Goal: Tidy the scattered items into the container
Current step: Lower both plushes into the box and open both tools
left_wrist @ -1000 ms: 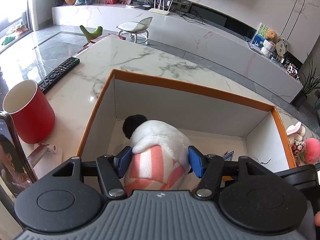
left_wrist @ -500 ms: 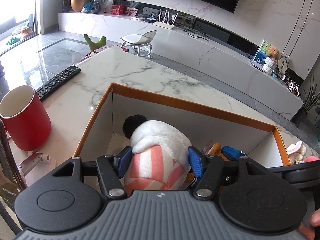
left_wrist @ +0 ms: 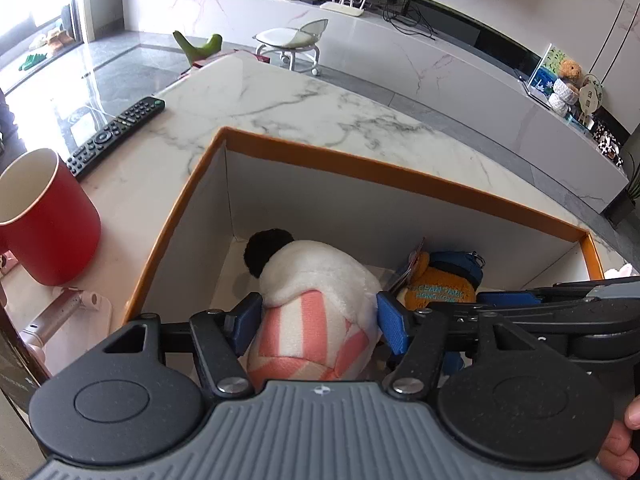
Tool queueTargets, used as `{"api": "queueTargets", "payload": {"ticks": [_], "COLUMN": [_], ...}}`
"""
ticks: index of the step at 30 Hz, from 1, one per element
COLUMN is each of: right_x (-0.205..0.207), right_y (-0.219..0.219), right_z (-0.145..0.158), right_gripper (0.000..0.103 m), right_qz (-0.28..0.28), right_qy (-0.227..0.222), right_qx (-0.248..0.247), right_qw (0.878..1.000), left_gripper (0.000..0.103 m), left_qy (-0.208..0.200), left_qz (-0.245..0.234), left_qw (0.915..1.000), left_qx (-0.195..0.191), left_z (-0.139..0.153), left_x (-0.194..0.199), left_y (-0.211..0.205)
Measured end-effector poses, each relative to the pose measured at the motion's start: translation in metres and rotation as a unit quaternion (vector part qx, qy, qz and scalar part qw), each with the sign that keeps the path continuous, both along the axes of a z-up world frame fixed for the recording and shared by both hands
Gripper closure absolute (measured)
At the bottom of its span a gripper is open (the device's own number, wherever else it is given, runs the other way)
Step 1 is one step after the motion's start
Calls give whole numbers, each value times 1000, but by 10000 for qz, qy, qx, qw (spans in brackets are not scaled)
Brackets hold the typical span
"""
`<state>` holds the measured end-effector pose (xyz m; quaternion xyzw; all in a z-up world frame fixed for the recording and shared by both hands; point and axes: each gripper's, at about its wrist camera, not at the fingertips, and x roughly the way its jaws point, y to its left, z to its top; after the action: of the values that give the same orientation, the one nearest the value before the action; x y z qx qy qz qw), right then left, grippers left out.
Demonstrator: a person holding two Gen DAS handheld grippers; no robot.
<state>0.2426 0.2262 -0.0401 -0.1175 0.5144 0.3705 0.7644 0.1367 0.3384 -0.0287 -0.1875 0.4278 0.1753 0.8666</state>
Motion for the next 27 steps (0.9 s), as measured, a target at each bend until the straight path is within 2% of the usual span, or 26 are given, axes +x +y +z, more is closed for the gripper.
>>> {"api": "queueTargets", "payload": {"ticks": [2,6,11,14,15,19,21,24,27], "right_x": [-1,-5,-12,-19,-21,-36,-40,-42,-40], "right_y": [-1,-8,-23,-29,-30,-26,-20,-11,-3], "right_z": [2,13,24,27,27,24,18,10,1], "right_gripper": [48,37,37,43,49,63,66,67,68], "right_qz": [-13,-74,-193,-192,-176,161,337,520,651], "right_qy": [-61,-208,-168,-114,-114,-373,-496,-665,-791], "right_qx": [-50,-84,-83,-96,-120,-435,-665,-948,-1244], "right_qw": [10000,9997,9996,9997,9997,9982,9960,9919,9869], "left_gripper": [29,28,21,21,21,21,21,21,31], "left_qy": [25,-3,32,207,277,696,1004,1193,1309], "left_qz": [-1,-56,-312,-618,-757,-1225,-1319,-1347,-1269], "left_qw": [10000,9999,9995,9977,9963,9870,9827,9798,9794], "left_qx": [-84,-163,-81,166,295,774,832,868,868], "left_z": [-1,2,13,20,21,17,8,2,0], "left_x": [0,-4,-11,-14,-15,-14,-9,-3,4], "left_y": [2,2,-4,-11,-15,-30,-32,-33,-30]}}
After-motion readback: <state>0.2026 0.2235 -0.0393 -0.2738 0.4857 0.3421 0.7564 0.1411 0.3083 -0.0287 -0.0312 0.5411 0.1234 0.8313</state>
